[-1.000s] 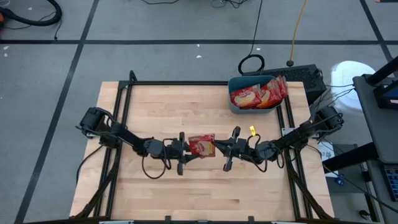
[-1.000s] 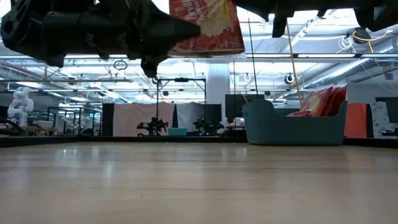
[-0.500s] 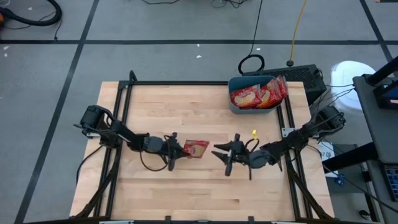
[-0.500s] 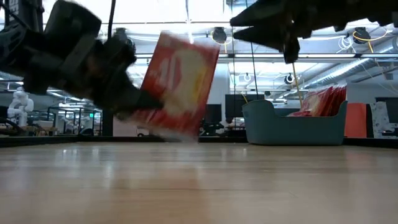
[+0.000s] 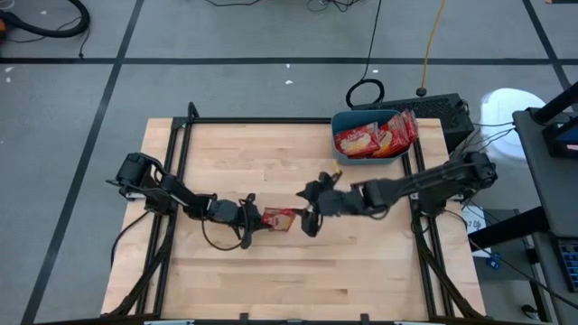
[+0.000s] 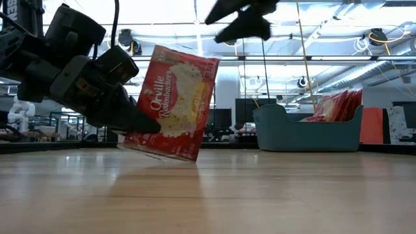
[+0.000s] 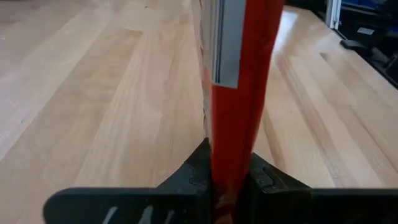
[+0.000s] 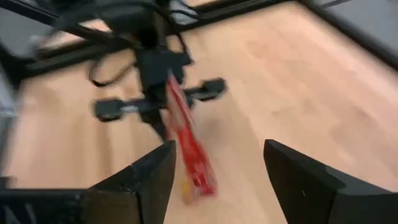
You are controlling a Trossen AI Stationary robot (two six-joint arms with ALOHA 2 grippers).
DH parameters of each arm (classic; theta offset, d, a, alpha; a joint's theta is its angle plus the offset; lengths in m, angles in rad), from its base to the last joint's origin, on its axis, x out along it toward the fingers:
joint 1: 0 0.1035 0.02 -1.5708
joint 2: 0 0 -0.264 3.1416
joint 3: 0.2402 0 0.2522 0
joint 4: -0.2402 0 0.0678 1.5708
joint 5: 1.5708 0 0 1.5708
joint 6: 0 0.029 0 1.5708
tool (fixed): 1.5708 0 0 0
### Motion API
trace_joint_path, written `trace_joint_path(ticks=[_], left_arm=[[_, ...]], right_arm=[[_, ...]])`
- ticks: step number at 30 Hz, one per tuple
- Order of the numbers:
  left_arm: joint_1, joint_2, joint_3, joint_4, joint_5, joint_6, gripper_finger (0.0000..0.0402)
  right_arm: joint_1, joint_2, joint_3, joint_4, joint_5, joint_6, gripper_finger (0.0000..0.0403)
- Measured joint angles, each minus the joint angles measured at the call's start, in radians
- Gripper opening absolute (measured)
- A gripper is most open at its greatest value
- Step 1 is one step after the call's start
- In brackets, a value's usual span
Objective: Sort popcorn bags into baskets
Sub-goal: Put the popcorn bag into the blue bin
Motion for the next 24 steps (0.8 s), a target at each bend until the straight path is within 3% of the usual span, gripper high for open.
trace_joint_path(ticks=[11, 19, 24], left_arm=[[0.001, 0.0, 0.0, 0.003, 0.0, 0.038, 0.0031], [0.001, 0.0, 0.0, 0.002, 0.0, 0.042, 0.003], [0.001, 0.0, 0.0, 0.002, 0.0, 0.037, 0.0031]], right_arm=[[-0.139, 0.092, -0.003, 0.165, -0.378, -0.179, 0.0238], [-0.147, 0.181, -0.004, 0.186, -0.41, -0.284, 0.0235], [-0.147, 0.202, -0.004, 0.195, -0.404, -0.29, 0.019]])
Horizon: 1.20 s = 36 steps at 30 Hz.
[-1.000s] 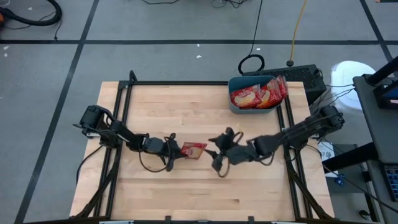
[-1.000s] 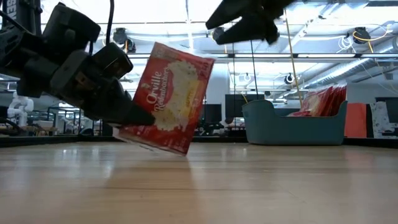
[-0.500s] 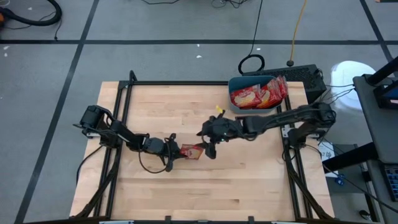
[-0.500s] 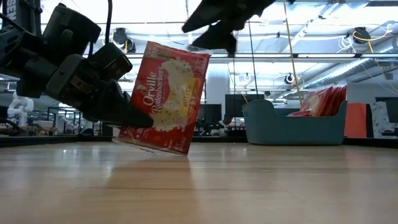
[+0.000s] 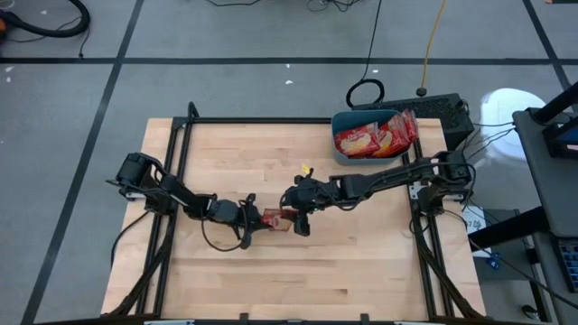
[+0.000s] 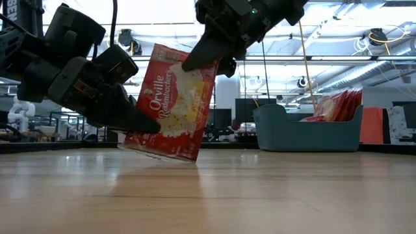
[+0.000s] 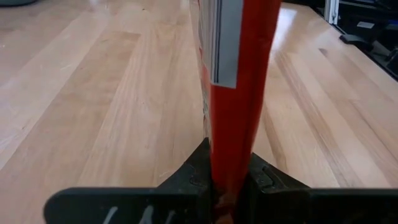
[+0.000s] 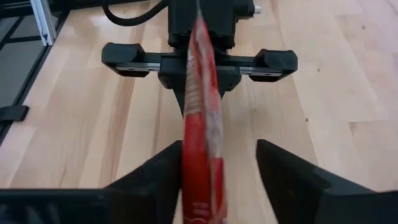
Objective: Sort popcorn bags into baskets
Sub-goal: Put the popcorn bag into the blue bin
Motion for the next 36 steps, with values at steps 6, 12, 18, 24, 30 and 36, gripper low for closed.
trace_joint_path(ticks=[6, 12, 18, 24, 30, 36], left_arm=[[-0.001, 0.0, 0.0, -0.001, -0.003, -0.032, 0.0031], [-0.004, 0.0, 0.0, -0.001, -0.003, -0.073, 0.0067], [-0.006, -0.002, 0.0, 0.0, -0.09, -0.137, 0.0168], [0.003, -0.077, 0.0, 0.013, -0.115, -0.114, 0.0261], [0.007, -0.169, -0.006, -0.015, -0.291, -0.06, 0.029], [0.041, -0.213, -0.005, -0.073, -0.332, -0.052, 0.0274]], right_arm=[[0.0, -0.002, 0.0, 0.001, -0.002, 0.0, 0.0095], [0.002, -0.006, 0.0, 0.0, -0.003, -0.005, 0.0019], [0.002, -0.014, 0.0, -0.009, 0.005, -0.003, 0.0007], [0.001, -0.086, -0.001, -0.096, 0.112, -0.004, 0.0003], [0.0, -0.224, -0.001, -0.244, 0.289, 0.053, 0.0001], [-0.003, -0.36, -0.001, -0.401, 0.478, 0.138, 0.0]])
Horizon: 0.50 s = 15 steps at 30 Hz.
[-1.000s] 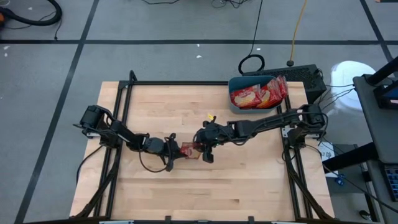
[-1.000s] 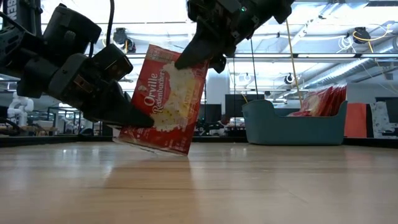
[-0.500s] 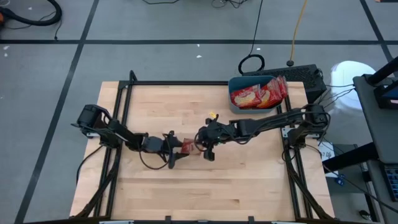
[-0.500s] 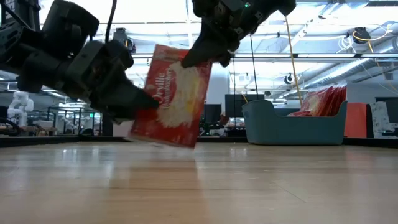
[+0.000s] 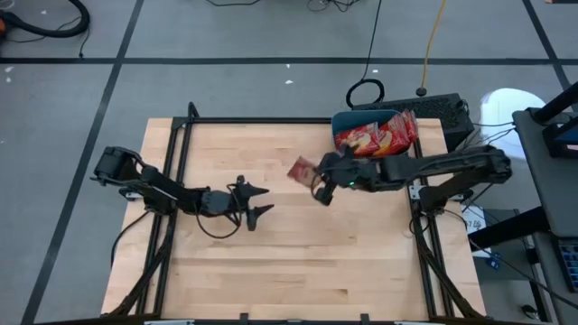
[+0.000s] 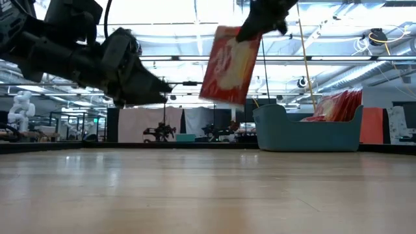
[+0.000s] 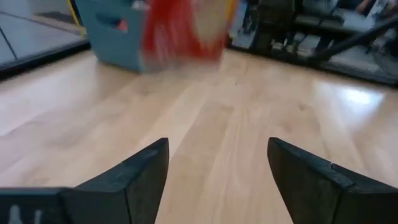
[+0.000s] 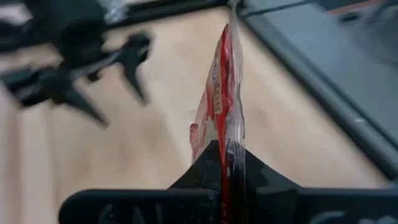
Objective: Sort popcorn bags into baskets
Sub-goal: Put the popcorn bag into the blue bin
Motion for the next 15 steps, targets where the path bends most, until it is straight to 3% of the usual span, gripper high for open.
trace_joint_path(ticks=[9, 15], left_arm=[[-0.009, 0.003, -0.001, -0.042, 0.047, -0.056, 0.0238], [-0.023, 0.003, 0.0, -0.029, 0.047, -0.057, 0.0223]], right_arm=[[-0.063, -0.207, -0.124, 0.142, 0.217, -0.063, 0.0], [-0.169, -0.365, -0.299, 0.286, 0.225, -0.041, 0.0]])
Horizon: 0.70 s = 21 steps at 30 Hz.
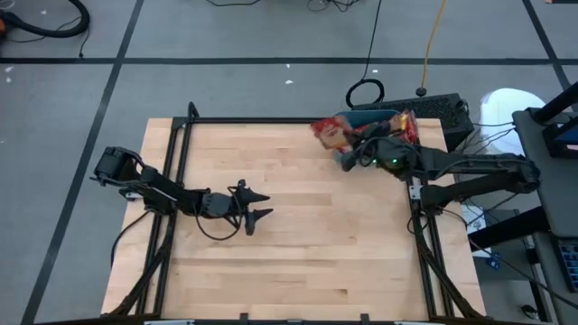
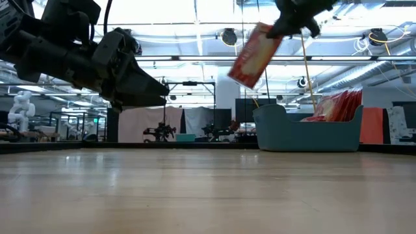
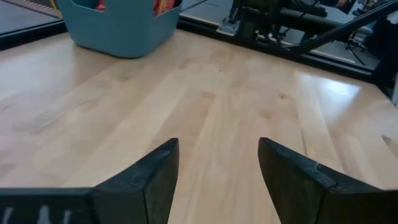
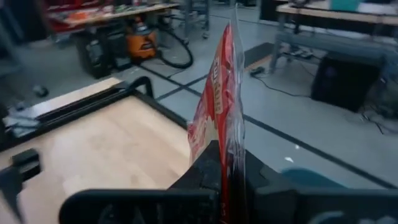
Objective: Sort popcorn bags into baskets
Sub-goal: Put the popcorn bag into the blue bin
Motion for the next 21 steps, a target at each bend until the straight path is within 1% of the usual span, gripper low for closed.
trace_joint_path(ticks=[5, 10, 14, 18, 21], left_arm=[[0.0, 0.0, 0.0, 0.0, -0.001, -0.017, 0.0219], [0.0, 0.0, 0.0, 0.01, -0.001, -0.02, 0.0218], [0.0, 0.0, 0.0, 0.019, -0.002, -0.021, 0.022], [0.0, 0.0, 0.0, 0.019, -0.002, -0.021, 0.0218], [0.0, 0.0, 0.0, 0.018, -0.001, -0.021, 0.022]], right_arm=[[-0.102, -0.117, -0.116, 0.027, -0.001, 0.074, 0.0], [-0.186, -0.186, -0.18, 0.026, -0.001, 0.123, 0.0], [-0.232, -0.196, -0.207, 0.025, -0.005, 0.158, 0.0], [-0.275, -0.179, -0.227, 0.025, -0.072, 0.234, 0.0], [-0.304, -0.169, -0.255, 0.028, -0.117, 0.259, 0.0]])
